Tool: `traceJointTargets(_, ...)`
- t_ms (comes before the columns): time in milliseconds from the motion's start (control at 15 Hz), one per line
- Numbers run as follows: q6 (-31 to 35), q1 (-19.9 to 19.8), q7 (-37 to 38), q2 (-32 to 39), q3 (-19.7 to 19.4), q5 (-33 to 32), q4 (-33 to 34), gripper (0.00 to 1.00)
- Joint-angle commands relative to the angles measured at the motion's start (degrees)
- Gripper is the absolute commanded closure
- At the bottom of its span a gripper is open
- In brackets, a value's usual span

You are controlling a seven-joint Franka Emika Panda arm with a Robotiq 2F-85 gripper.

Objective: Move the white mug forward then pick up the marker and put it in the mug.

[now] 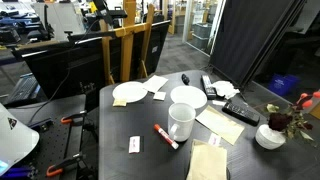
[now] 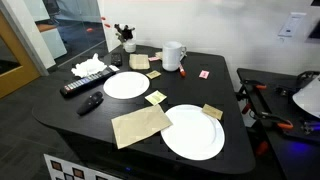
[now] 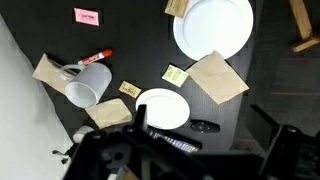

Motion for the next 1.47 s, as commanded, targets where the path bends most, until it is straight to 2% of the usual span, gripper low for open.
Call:
traceJointTargets(0, -0.20, 1.20, 0.60, 0.30, -1.06, -0.80, 0.13, 0.00)
traceJointTargets(333, -0.19, 1.20, 0.60, 0.30, -1.06, -0.80, 0.13, 0.00)
traceJointTargets(667, 1.76, 0.17, -2.45, 0.07, -2.90, -5.86, 0.18, 0.00)
traceJointTargets(933, 3.82, -0.13, -8.33, 1.18, -7.61, -8.49, 0.74, 0.00)
traceJointTargets(1400, 7.58, -0.14, -24.35, 5.79, -18.54, -6.22, 2.06, 0.00)
